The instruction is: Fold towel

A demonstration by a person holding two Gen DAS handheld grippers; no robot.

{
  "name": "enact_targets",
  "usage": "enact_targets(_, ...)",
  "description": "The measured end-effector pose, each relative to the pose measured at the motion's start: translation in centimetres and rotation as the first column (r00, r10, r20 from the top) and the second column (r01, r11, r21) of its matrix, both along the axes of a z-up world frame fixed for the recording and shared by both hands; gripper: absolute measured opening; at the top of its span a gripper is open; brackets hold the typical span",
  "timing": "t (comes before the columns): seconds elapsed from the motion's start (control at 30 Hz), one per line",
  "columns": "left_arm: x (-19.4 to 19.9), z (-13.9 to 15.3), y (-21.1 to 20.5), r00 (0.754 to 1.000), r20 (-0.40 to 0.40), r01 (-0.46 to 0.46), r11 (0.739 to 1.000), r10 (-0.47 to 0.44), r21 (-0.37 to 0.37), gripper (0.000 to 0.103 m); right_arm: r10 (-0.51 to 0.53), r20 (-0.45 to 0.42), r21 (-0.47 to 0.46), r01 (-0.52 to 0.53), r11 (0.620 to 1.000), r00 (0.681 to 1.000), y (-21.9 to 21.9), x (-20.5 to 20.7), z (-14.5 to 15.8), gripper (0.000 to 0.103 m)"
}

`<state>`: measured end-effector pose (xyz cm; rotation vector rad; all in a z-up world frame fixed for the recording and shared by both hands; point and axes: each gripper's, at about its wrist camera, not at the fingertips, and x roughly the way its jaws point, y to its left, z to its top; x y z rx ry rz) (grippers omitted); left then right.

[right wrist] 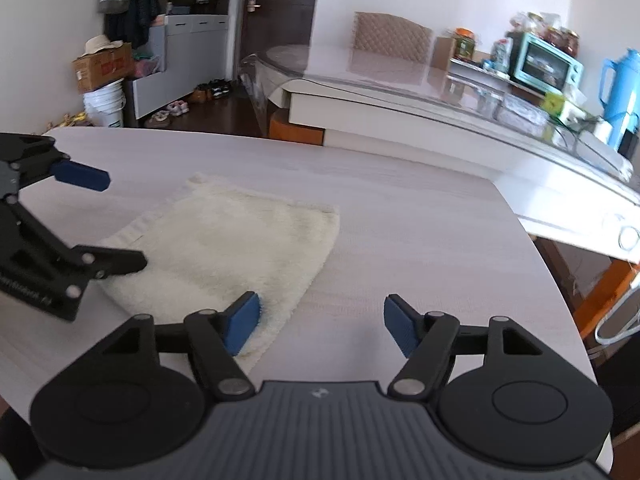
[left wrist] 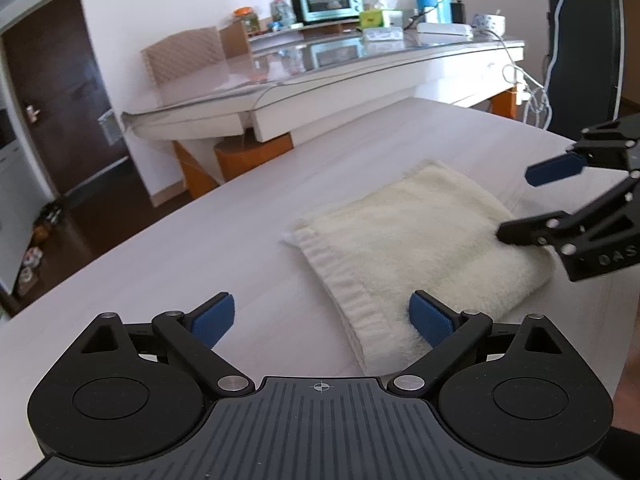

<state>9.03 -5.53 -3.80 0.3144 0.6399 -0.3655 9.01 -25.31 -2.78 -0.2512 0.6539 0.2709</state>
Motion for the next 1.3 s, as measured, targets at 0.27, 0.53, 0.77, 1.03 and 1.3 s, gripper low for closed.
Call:
enact_targets(0.27,-1.0,0.1,1.6,0.995,-0.007,-0.099,0.995,0.099,-0.016,0.098,0.101,-0.002,-0.011,-0.101,0.995,0.995,1.7,2.0,0.0,0.069)
enact_targets(0.53,-1.1,0.2,3.6,0.985,-0.015,-0.174,0.985,0.174,-0.014,0.098,0.131,0.009,0.016,-0.131,0.991,0.991,3.0,1.2,-0.2,0.066)
enact_targets(0.77,-1.6,0.2,3.7,0.978,-0.012,-0.208,0.978,0.208,-0.014,0.098,0.133,0.021,0.013,-0.133,0.991,0.991,3.0,0.9,-0.2,0.067)
enact_targets(1.03,-1.8,0.3,3.5,0.969,-0.011,-0.245,0.969,0.245,-0.019,0.099,0.126,0.043,0.014,-0.127,0.992,0.991,2.7,0.5,0.1,0.072)
enact_targets(1.3,-3.2,1.0,3.5,0.957,0.015,-0.290,0.957,0.291,-0.027,0.103,0.087,0.053,0.103,-0.092,0.990,0.995,1.1,-1.7,1.2,0.085)
